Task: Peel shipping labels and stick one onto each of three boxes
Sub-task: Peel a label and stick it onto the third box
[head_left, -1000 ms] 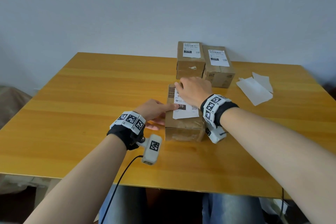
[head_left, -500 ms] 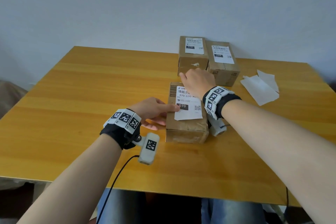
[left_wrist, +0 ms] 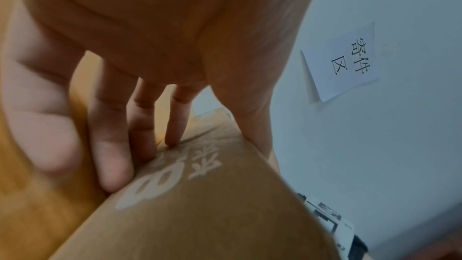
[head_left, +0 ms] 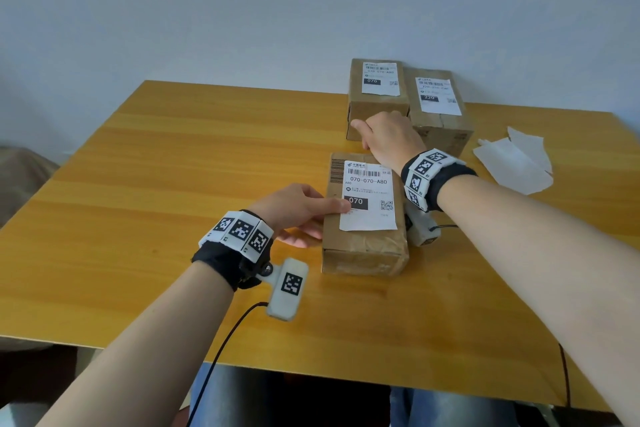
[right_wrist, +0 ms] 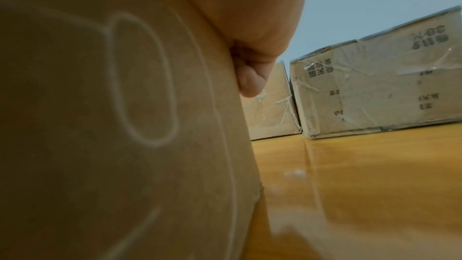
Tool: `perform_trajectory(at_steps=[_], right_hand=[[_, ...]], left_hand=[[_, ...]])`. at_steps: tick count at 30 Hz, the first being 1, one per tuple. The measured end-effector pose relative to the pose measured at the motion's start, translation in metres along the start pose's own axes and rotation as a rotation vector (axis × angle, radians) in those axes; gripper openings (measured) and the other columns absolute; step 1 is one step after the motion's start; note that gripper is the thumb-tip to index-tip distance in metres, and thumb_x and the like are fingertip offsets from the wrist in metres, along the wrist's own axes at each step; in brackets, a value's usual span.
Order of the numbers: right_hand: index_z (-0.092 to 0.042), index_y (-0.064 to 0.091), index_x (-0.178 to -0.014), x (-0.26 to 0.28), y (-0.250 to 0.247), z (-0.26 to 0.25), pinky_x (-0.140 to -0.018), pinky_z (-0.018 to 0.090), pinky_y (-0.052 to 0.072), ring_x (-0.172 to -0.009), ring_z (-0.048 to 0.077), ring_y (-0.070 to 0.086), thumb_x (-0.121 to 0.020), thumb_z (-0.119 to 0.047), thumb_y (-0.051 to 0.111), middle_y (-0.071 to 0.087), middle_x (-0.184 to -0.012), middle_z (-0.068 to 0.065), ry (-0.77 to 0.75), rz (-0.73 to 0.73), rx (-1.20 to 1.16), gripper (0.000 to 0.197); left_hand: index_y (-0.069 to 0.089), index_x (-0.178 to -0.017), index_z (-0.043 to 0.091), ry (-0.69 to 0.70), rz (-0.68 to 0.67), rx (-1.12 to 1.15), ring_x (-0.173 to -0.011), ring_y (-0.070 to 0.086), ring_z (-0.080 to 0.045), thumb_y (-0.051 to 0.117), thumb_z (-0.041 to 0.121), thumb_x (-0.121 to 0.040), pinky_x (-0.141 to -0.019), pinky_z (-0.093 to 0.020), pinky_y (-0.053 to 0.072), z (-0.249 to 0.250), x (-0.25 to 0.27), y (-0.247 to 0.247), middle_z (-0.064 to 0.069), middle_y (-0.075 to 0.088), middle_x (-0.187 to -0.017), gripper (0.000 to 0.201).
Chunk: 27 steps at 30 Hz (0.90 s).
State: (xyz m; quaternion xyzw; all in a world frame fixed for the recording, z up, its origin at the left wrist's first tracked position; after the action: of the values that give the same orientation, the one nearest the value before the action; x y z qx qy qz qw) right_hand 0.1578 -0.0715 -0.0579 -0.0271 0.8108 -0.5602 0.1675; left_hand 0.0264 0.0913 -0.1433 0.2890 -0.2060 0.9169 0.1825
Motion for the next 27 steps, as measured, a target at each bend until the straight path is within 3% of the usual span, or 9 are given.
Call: perform_trajectory(at_steps=[3, 10, 14, 18, 20, 22, 24, 27], right_hand=[[-0.007, 0.072, -0.064, 0.001, -0.001, 0.001, -0.074, 0.026, 0.039, -0.056, 0.017, 0.063, -0.112, -0.04, 0.039, 0.066, -0.06, -0.001, 0.013, 0.001, -0.014, 0.067], [-0.012, 0.068, -0.061, 0.008, -0.002, 0.004, -0.076, 0.039, 0.053, -0.052, 0.018, 0.058, -0.111, -0.043, 0.034, 0.062, -0.057, -0.001, 0.025, 0.005, -0.057, 0.068], [-0.017, 0.072, -0.067, 0.021, -0.007, 0.009, -0.074, 0.041, 0.056, -0.057, 0.014, 0.059, -0.109, -0.055, 0.026, 0.074, -0.081, 0.006, 0.072, 0.008, -0.019, 0.073], [-0.023, 0.075, -0.09, 0.036, -0.005, 0.012, -0.069, 0.033, 0.048, -0.078, 0.02, 0.07, -0.103, -0.072, 0.009, 0.074, -0.086, -0.004, 0.085, -0.053, 0.016, 0.082], [-0.022, 0.072, -0.107, 0.042, -0.004, 0.009, -0.069, 0.033, 0.052, -0.078, 0.021, 0.071, -0.099, -0.078, 0.008, 0.073, -0.084, -0.002, 0.044, -0.086, 0.058, 0.085], [-0.031, 0.059, -0.131, 0.049, -0.003, 0.002, -0.065, 0.032, 0.058, -0.072, 0.015, 0.069, -0.092, -0.087, 0.014, 0.071, -0.086, -0.006, -0.034, -0.13, 0.107, 0.082], [-0.037, 0.039, -0.15, 0.059, -0.001, -0.007, -0.061, 0.033, 0.059, -0.074, 0.009, 0.067, -0.083, -0.096, 0.024, 0.07, -0.101, -0.008, -0.135, -0.192, 0.149, 0.09], [-0.046, 0.023, -0.158, 0.074, -0.002, -0.012, -0.069, 0.036, 0.062, -0.084, 0.011, 0.068, -0.078, -0.097, 0.038, 0.068, -0.118, -0.005, -0.181, -0.265, 0.157, 0.096]], left_hand=[[0.058, -0.118, 0.016, 0.001, 0.003, 0.0, -0.082, 0.075, -0.015, 0.082, 0.055, -0.078, -0.083, -0.04, 0.062, 0.001, 0.001, 0.0, 0.0, 0.081, -0.097, 0.06], [0.063, -0.116, 0.019, 0.007, 0.041, 0.03, -0.08, 0.076, -0.012, 0.08, 0.059, -0.079, -0.079, -0.039, 0.063, -0.003, 0.007, 0.0, 0.003, 0.081, -0.094, 0.057], [0.067, -0.114, 0.019, 0.053, 0.099, 0.05, -0.075, 0.077, -0.007, 0.075, 0.061, -0.082, -0.074, -0.04, 0.065, -0.003, 0.014, 0.002, 0.005, 0.08, -0.09, 0.054], [0.071, -0.11, 0.018, 0.085, 0.16, 0.009, -0.088, 0.078, -0.017, 0.069, 0.068, -0.084, -0.079, -0.052, 0.064, -0.003, 0.021, 0.0, 0.0, 0.08, -0.097, 0.057], [0.072, -0.108, 0.014, 0.096, 0.194, -0.003, -0.085, 0.077, -0.019, 0.067, 0.068, -0.086, -0.08, -0.052, 0.064, -0.002, 0.025, -0.004, -0.002, 0.079, -0.094, 0.058], [0.072, -0.106, 0.013, 0.099, 0.215, -0.013, -0.079, 0.074, -0.018, 0.065, 0.066, -0.089, -0.082, -0.051, 0.064, -0.004, 0.03, -0.009, -0.001, 0.077, -0.092, 0.056], [0.073, -0.107, 0.015, 0.101, 0.211, -0.004, -0.081, 0.073, -0.018, 0.063, 0.062, -0.092, -0.082, -0.048, 0.064, -0.006, 0.034, -0.014, 0.001, 0.077, -0.099, 0.05], [0.072, -0.11, 0.015, 0.111, 0.251, 0.076, -0.078, 0.071, -0.017, 0.057, 0.053, -0.1, -0.072, -0.038, 0.061, -0.005, 0.045, -0.03, 0.001, 0.077, -0.105, 0.042]])
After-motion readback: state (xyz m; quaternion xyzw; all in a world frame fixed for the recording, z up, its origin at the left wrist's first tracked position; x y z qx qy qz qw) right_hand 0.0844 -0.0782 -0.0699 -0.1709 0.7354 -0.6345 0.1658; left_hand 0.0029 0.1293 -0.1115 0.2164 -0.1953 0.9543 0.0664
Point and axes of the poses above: each hand's wrist, its own x-axis away from the middle knuckle, its own y-axis out of the palm, z = x × y, the point moved 10 cm from there along -x, towards the middle knuckle
